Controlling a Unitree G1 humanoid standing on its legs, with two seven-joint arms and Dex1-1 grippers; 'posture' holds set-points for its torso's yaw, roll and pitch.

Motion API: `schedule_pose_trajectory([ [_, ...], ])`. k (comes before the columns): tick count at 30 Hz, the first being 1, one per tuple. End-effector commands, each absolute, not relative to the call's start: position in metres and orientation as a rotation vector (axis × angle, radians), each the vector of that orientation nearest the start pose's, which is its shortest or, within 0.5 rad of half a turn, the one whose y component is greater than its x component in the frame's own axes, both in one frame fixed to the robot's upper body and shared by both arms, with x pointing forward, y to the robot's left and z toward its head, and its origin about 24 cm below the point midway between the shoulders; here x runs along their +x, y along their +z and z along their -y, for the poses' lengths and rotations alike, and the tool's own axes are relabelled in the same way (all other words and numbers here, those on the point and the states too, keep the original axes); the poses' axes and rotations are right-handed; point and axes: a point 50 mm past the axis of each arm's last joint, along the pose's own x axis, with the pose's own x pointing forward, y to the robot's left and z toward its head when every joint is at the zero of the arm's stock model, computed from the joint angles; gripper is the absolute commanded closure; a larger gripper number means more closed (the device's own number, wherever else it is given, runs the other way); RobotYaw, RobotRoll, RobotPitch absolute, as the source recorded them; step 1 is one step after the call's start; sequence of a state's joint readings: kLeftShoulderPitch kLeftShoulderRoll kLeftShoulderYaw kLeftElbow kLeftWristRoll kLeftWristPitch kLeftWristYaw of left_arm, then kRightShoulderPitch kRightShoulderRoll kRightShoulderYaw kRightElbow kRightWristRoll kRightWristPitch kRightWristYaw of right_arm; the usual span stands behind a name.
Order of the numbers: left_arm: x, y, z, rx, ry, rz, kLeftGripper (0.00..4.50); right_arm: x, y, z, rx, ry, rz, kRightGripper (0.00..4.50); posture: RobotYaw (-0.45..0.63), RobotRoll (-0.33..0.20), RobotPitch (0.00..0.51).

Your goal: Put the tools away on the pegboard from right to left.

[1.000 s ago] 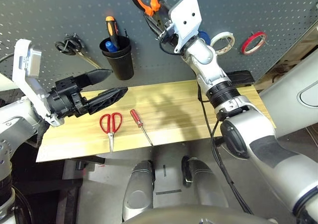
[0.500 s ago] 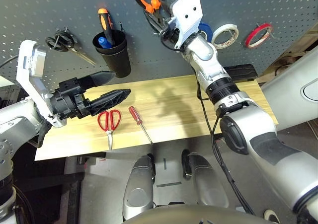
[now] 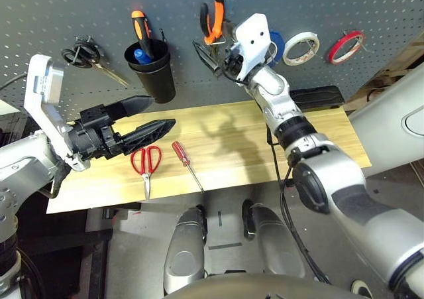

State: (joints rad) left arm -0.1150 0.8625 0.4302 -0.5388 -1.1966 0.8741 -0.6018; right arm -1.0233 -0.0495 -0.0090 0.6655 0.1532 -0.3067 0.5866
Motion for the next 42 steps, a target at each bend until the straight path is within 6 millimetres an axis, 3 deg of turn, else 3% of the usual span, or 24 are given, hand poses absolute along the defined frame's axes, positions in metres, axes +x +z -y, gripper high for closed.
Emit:
schedule_pose_trajectory([
  [1,0.215,0.206,-0.212,-0.094,-0.930,-0.113,0.00,0.357,0.258,0.068,-0.087,0.918,0.625,0.01,0.11,0.000,0.154],
  [6,0.224,0.200,-0.208,-0.092,-0.929,-0.097,0.00,0.342,0.273,0.095,-0.110,1.003,0.562,0.01,0.08,0.000,0.110],
  [9,0.227,0.198,-0.206,-0.095,-0.934,-0.065,0.00,0.332,0.271,0.110,-0.123,1.063,0.490,0.01,0.07,0.000,0.092],
  [20,0.230,0.178,-0.200,-0.071,-0.916,-0.120,0.00,0.307,0.212,0.134,-0.208,1.233,0.133,0.01,0.05,0.000,0.048],
  [27,0.237,0.142,-0.195,0.019,-0.786,-0.213,0.00,0.298,0.156,0.123,-0.201,1.253,-0.040,0.01,0.05,0.000,0.048],
  [32,0.240,0.114,-0.194,0.066,-0.679,-0.310,0.00,0.296,0.126,0.114,-0.212,1.217,-0.106,0.01,0.07,0.000,0.054],
  [42,0.256,0.045,-0.183,-0.018,-0.423,-0.606,0.00,0.282,0.122,0.129,-0.247,1.328,-0.104,0.01,0.04,0.000,0.089],
])
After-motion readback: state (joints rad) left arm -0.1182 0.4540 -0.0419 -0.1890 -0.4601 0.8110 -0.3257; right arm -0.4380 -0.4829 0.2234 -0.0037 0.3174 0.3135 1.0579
